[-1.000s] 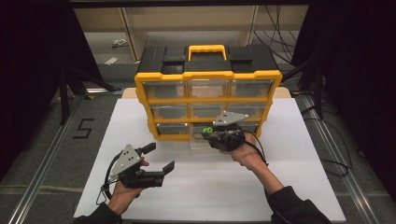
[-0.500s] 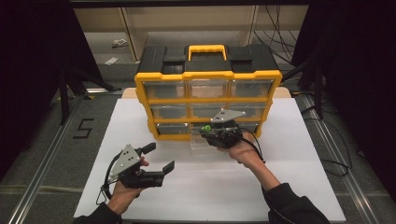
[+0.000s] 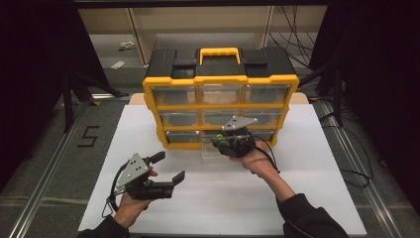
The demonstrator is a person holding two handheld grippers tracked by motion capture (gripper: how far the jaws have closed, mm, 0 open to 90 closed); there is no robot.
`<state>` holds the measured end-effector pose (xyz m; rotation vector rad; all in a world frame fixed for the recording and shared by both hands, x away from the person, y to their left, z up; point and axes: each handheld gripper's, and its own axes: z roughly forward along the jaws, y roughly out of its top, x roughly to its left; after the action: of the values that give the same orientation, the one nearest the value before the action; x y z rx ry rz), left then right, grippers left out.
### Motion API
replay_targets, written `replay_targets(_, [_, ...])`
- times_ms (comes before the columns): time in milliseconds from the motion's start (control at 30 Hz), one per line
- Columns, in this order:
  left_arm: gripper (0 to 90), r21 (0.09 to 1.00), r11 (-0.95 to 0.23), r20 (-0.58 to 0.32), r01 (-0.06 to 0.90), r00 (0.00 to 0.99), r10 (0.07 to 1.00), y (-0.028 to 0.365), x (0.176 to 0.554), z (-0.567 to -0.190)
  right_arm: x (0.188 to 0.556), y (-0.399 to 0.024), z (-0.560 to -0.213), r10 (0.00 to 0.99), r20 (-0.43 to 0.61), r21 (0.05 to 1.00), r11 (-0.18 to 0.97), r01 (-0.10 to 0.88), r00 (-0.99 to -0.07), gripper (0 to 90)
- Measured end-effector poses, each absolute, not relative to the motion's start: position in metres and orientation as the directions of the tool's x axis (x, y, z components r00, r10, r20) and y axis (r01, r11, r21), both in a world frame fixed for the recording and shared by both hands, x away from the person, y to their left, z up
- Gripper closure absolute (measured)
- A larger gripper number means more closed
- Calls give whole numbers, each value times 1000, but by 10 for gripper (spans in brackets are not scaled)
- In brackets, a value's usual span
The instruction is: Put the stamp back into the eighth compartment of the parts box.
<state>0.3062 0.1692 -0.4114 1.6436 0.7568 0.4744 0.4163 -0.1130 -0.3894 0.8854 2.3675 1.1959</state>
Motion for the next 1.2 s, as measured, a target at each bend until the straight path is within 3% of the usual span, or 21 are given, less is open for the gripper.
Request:
replay_targets(600, [94,972,-84,-97,218,705,703,169,306,-412,419,-110,-397,681,-8,794,449,409,-732,640])
replay_targets(700, [94,973,-85,-96,217,705,702,169,306,-411,420,-111,-398,688,6,791,440,424,-726,587])
replay_targets(867, [94,973,-85,-95,216,706,702,169,306,-411,419,-112,-394,704,-6,800,430,419,-711,412])
replay_targets(1200, [94,973,-83,-96,216,705,703,169,306,-411,414,-109,-384,690,-3,806,430,406,-724,323])
